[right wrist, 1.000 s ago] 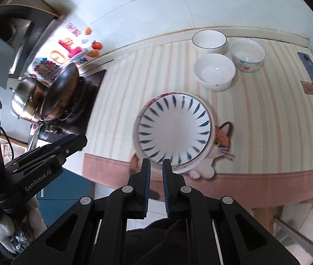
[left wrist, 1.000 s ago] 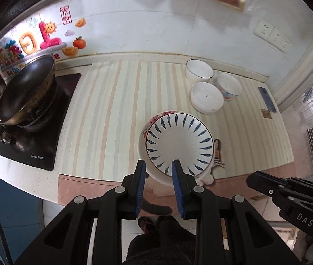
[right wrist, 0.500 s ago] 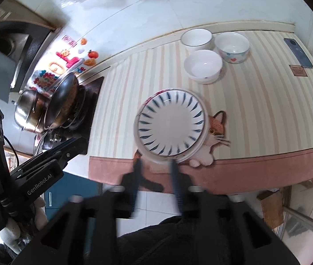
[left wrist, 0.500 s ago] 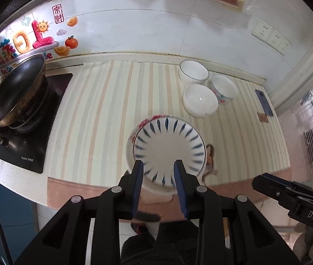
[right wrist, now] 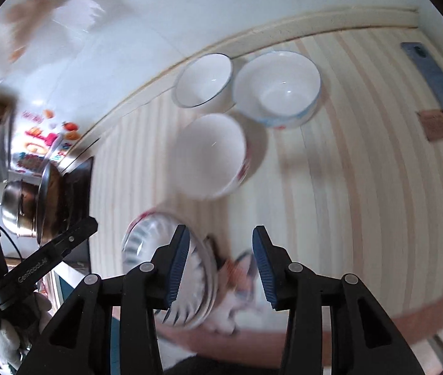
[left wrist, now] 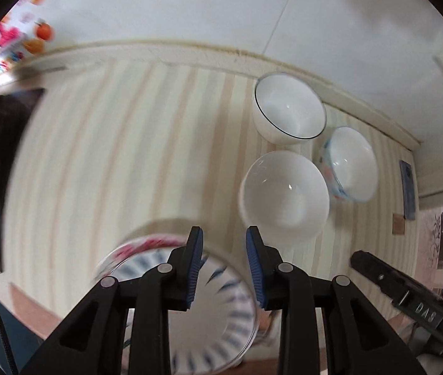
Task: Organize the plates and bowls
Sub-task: 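Grasp the white bowl rim with the right gripper while the left gripper grips it too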
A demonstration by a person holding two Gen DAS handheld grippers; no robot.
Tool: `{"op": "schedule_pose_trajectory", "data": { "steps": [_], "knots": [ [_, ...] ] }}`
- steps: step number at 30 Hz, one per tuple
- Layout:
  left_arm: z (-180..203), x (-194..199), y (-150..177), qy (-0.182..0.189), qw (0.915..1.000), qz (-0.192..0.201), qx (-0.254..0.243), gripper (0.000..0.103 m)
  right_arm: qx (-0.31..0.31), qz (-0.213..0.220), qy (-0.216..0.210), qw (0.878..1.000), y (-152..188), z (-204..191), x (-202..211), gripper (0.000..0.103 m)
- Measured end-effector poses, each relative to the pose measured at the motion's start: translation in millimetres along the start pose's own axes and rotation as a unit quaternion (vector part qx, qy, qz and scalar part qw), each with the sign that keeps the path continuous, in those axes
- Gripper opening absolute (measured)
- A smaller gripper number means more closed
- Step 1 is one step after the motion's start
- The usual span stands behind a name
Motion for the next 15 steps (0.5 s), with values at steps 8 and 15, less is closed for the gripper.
{"op": "schedule_pose_trajectory", "data": {
  "steps": [8, 15],
  "knots": [
    [24.5, -76.0, -25.3, 0.005, 0.9984, -0.055, -0.016, 0.026, 0.010, -0.053, -0.011, 0.998, -47.3, 27.6, -78.0, 0.044],
    [36.8, -78.7, -25.5, 0.004, 0.9981, -0.039, -0.046, 0.024, 0.007, -0.051, 0.008, 0.999, -52.0, 31.2, -105.5, 0.017]
  ]
}}
Point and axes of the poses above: each gripper's, at about its wrist camera, not at the fingertips, and x roughly against the way its jaws point, z to its right, y to its underside, the point moved 7 cm from there along -x, roughly the way its jaws point, and after that the axes turned 13 degrees about x, right-handed, at the moved point
